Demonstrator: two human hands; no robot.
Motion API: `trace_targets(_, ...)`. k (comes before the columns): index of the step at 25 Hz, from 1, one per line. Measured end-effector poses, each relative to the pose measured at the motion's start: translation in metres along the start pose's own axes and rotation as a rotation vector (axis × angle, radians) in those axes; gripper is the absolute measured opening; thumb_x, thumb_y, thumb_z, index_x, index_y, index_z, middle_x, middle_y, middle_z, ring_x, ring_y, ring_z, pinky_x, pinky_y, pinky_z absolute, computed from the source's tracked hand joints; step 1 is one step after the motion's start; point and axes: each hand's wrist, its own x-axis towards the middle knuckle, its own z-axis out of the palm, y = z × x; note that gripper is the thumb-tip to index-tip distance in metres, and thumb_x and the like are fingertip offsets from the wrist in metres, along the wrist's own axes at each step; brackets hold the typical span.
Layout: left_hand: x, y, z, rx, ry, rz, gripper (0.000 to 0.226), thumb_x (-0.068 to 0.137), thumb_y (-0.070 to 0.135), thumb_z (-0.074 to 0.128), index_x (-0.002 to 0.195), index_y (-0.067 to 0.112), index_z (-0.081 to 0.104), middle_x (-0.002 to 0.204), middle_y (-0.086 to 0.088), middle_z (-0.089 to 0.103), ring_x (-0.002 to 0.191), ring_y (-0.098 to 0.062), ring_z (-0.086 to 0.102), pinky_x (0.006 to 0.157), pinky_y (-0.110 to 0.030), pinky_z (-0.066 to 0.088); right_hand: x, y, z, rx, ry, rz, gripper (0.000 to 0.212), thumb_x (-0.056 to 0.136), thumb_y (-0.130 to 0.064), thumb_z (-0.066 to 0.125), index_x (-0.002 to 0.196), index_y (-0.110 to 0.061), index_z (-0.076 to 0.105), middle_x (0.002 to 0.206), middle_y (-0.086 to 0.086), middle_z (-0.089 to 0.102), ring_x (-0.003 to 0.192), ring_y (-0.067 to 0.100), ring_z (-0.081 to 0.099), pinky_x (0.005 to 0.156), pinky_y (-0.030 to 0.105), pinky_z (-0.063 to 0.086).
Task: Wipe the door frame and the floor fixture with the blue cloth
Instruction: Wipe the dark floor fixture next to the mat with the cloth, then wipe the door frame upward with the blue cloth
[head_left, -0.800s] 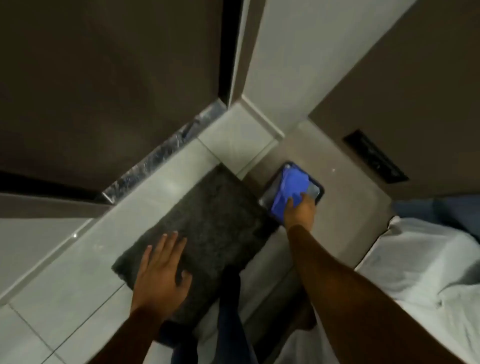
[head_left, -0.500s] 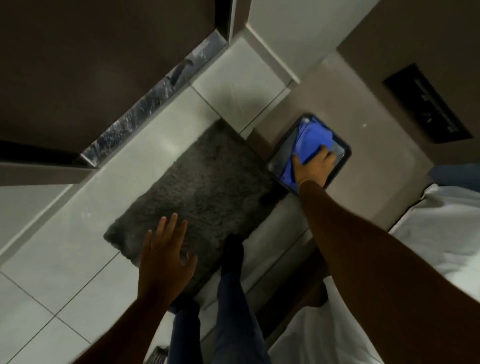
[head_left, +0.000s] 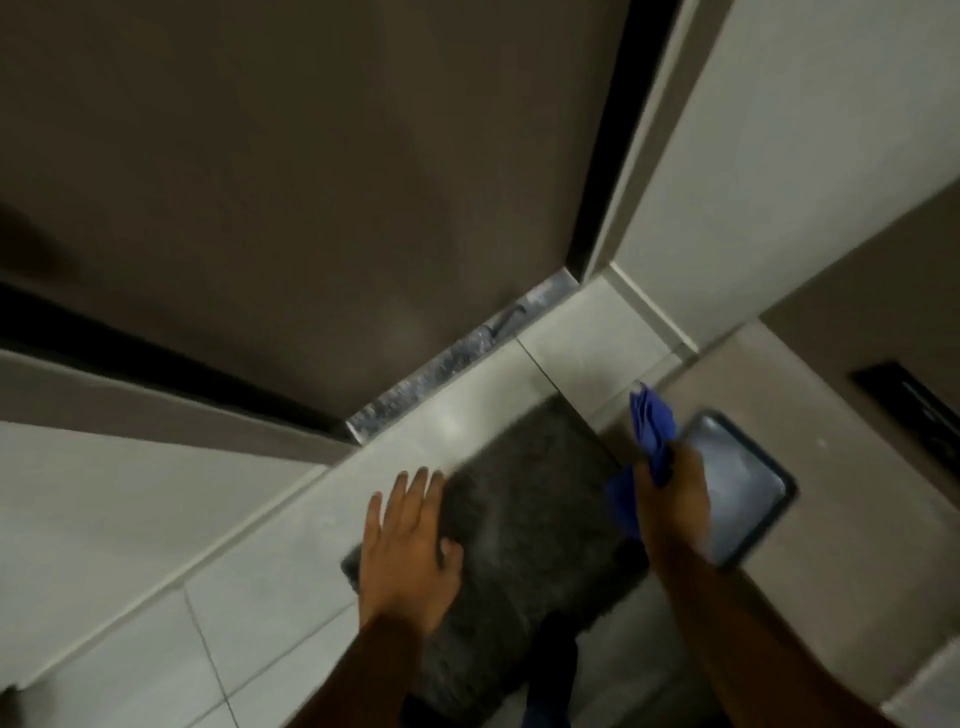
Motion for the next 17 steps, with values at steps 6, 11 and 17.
trace_targets(6, -0.089, -0.057, -0.210, -0.032, 0.718, -0.265, 0.095, 0.081, 0.029, 0.060, 0.170, 0.019, 0.027, 0.175, -0.004, 0.038, 0.158, -0.024, 0.040, 0.133, -0.048, 0.006, -0.119, -0.222, -0.001, 0.208, -0.168, -0.429, 0.020, 0.096, -0.027, 0.074, 0.078, -0.021, 0.067, 0.077, -0.003, 0.065, 0.070, 0.022, 0.064, 0.066, 0.036, 0.056)
trace_targets(11, -0.157, -0.125, -0.365, 0.018, 0.995, -0.285, 0.084, 0.085, 0.032, 0.057, 0.165, 0.019, 0.035, 0.175, -0.010, 0.035, 0.160, -0.028, 0.034, 0.130, -0.052, 0.013, -0.254, -0.404, -0.027, 0.647, -0.127, -0.732, 0.033, 0.088, -0.061, 0.063, 0.087, -0.028, 0.061, 0.087, 0.004, 0.063, 0.078, 0.008, 0.055, 0.085, 0.003, 0.044)
trace_targets(17, -0.203, -0.184, -0.552, 0.059, 1.406, -0.246, 0.072, 0.096, 0.029, 0.049, 0.167, 0.020, 0.035, 0.176, -0.015, 0.034, 0.164, -0.035, 0.030, 0.134, -0.056, 0.017, -0.366, -0.601, -0.084, 0.986, -0.080, -1.022, 0.020, 0.080, -0.031, 0.082, 0.083, -0.013, 0.072, 0.098, 0.006, 0.065, 0.093, 0.008, 0.067, 0.085, 0.016, 0.051)
